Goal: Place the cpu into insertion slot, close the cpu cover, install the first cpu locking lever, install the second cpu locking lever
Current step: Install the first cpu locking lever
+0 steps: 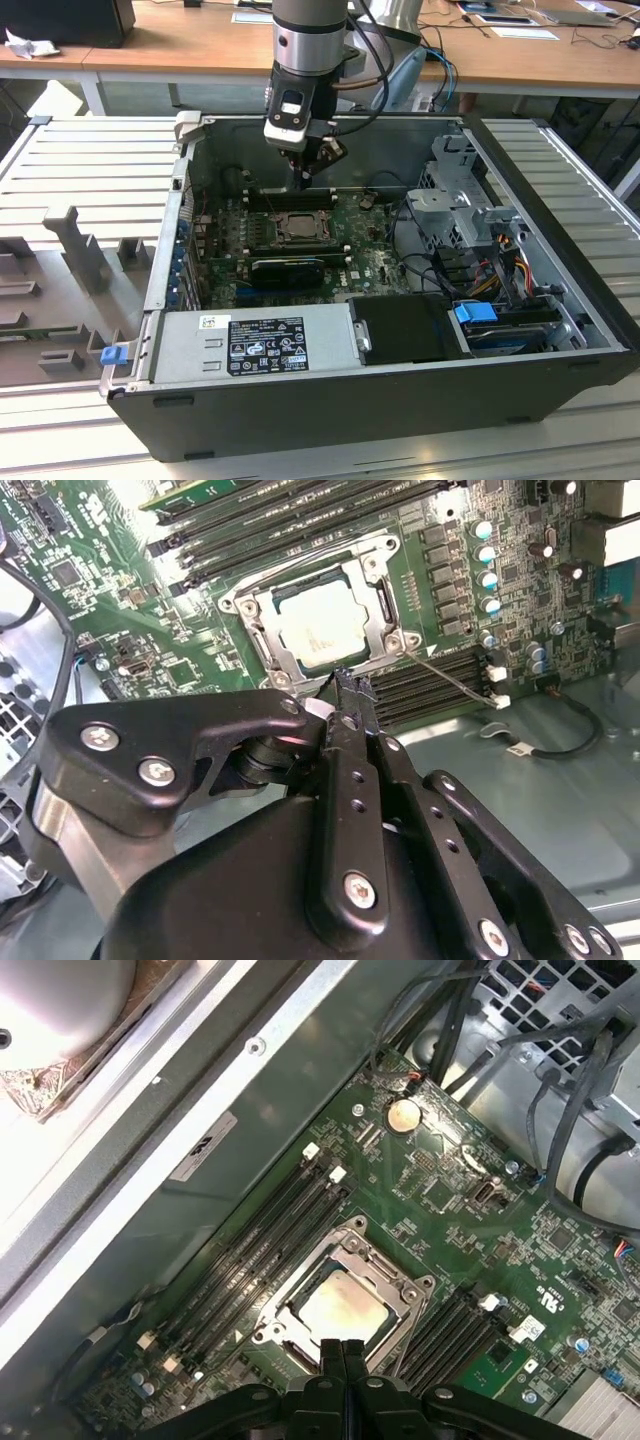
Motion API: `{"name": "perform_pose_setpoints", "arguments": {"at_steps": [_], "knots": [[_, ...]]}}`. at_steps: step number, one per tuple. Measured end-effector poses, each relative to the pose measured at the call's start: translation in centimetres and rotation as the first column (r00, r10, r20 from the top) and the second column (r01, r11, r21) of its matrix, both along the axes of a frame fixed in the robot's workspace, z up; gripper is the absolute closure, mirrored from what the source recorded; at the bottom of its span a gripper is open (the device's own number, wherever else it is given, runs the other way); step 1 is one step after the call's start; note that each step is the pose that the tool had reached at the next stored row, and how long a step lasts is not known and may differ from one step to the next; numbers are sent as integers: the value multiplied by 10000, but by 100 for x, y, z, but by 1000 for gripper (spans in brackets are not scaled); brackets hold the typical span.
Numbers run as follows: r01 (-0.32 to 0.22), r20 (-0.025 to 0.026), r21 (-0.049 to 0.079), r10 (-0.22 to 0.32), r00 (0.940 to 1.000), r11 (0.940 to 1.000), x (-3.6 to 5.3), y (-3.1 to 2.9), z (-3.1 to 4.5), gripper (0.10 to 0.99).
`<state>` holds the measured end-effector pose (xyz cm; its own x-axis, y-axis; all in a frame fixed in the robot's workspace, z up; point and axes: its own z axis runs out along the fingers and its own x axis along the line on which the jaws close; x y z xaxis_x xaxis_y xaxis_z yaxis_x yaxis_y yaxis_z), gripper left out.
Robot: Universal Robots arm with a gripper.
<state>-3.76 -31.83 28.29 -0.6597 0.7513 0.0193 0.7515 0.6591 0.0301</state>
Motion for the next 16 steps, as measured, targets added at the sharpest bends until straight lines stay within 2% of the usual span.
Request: {"name": "perform_pose_setpoints", "arguments": {"at_steps": [16], "knots": [[-791, 0, 1, 791, 9969, 9969, 0, 0, 0, 980]]}}
